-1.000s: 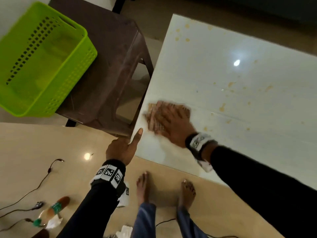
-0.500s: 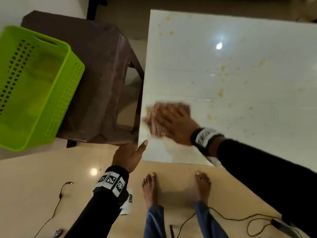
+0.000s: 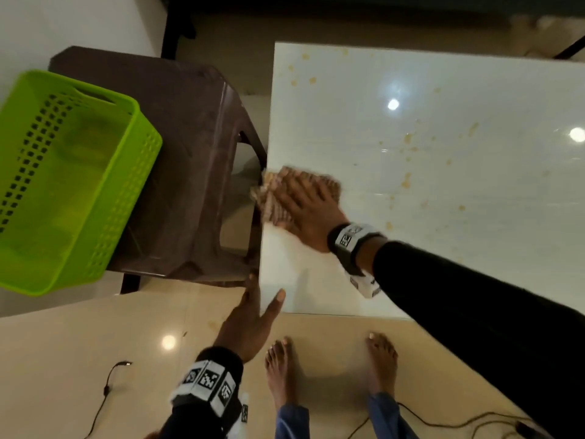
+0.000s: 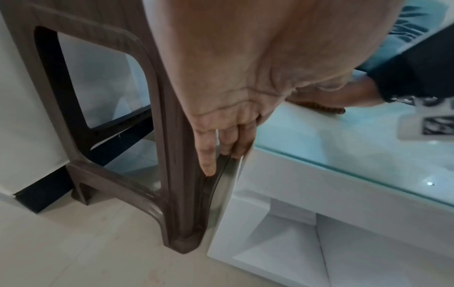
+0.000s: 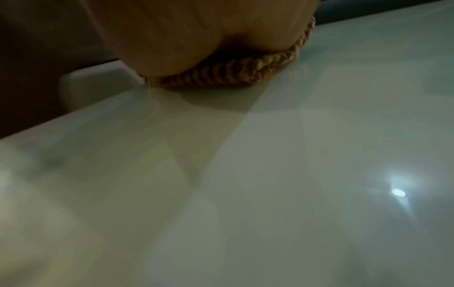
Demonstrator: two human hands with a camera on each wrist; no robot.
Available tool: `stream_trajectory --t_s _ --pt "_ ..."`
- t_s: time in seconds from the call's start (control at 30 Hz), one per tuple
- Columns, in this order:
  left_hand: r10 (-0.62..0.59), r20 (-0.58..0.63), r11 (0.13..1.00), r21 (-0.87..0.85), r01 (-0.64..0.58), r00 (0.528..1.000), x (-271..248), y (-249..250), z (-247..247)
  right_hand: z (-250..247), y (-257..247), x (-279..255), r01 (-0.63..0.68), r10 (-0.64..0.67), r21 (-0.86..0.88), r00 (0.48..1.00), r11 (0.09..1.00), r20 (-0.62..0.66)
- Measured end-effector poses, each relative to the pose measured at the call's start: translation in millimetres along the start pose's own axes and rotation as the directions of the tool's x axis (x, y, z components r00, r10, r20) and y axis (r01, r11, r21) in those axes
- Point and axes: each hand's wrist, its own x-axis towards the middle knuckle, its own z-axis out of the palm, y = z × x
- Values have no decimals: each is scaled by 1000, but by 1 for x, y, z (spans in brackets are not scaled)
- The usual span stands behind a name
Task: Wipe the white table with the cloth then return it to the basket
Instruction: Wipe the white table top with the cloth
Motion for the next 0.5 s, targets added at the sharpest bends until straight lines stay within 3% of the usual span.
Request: stream_trajectory --t_s 0.1,0.17,0.23,0.27,0.33,0.37,0.43,0.5 --pt "13 -14 999 -51 -14 1000 -4 -1 5 -21 28 43 -206 209 69 978 976 -31" --pt "4 -33 999 -51 -5 999 -2 -3 7 -22 20 53 -277 281 80 959 957 -44" --pt "-11 -43 998 -66 8 999 -2 -3 6 -15 3 37 -189 190 28 981 982 -49" --pt "-5 -41 998 -67 3 999 0 -3 6 -8 -2 23 -63 63 -26 998 998 -17" --pt "18 -29 998 -51 -20 999 -1 -2 0 4 2 3 174 -170 -88 984 981 52" --pt "49 -37 998 -30 -50 998 2 4 0 -1 15 5 213 -205 -107 975 971 85" --pt "109 -43 989 101 -104 993 4 4 -8 -11 30 25 156 -151 -97 987 983 56" --pt "143 -62 959 254 -122 988 10 8 -13 -25 52 50 3 -1 -52 1000 999 31"
